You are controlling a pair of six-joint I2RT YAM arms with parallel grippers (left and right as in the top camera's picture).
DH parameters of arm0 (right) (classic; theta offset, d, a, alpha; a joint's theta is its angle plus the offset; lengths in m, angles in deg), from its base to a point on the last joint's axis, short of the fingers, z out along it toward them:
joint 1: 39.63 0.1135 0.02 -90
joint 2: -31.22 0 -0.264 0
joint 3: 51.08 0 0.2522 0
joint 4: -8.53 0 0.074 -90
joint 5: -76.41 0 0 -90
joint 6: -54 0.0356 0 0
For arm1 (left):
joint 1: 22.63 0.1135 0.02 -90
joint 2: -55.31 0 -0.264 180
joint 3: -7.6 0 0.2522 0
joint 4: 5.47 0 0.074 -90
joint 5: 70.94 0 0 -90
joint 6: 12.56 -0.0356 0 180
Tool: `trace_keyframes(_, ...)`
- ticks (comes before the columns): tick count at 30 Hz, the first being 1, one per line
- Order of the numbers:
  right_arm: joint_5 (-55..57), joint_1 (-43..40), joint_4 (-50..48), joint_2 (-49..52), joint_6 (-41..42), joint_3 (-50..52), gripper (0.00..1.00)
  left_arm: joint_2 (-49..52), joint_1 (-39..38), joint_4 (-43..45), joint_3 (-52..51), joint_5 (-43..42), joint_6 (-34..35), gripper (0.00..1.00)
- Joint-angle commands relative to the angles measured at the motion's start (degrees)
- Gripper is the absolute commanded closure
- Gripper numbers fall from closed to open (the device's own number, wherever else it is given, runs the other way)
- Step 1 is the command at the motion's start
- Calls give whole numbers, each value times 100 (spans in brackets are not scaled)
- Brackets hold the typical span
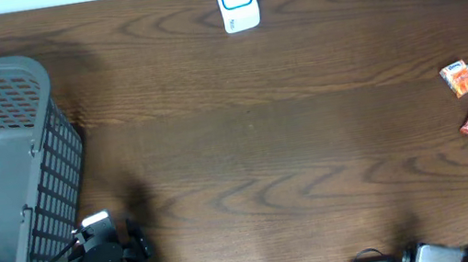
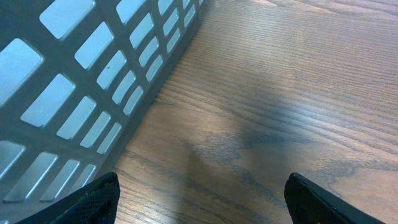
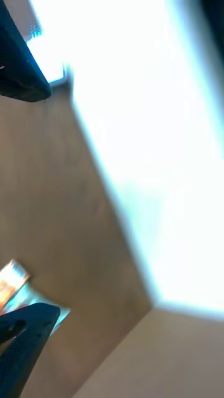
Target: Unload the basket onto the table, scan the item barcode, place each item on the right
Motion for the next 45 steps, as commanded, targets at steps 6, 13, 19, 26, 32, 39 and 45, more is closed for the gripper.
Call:
trace_keyframes(6,-1266,-26,1200,-1906,-168,48,1,-13,-20,-166,-61,55,46,15)
trace_keyframes(13,-428,61,1869,-3515,-188,48,1,-13,-20,-168,-61,55,48,15)
trace_keyframes(19,317,308,2964,-4684,-748,39,1,-13,-20,-168,-61,55,46,15)
trace_keyframes(26,699,317,2975,-5895,-1008,42,1,-13,-20,-168,-61,52,48,15)
trace_keyframes(32,699,319,3252,-6688,-1582,44,1,-13,-20,-166,-61,52,48,15)
trace_keyframes(39,767,402,3615,-7123,-1582,55,1,-13,-20,-166,-61,55,46,15)
trace_keyframes(45,654,894,2955,-7300,-1561,433,1,-13,-20,-168,-61,52,48,15)
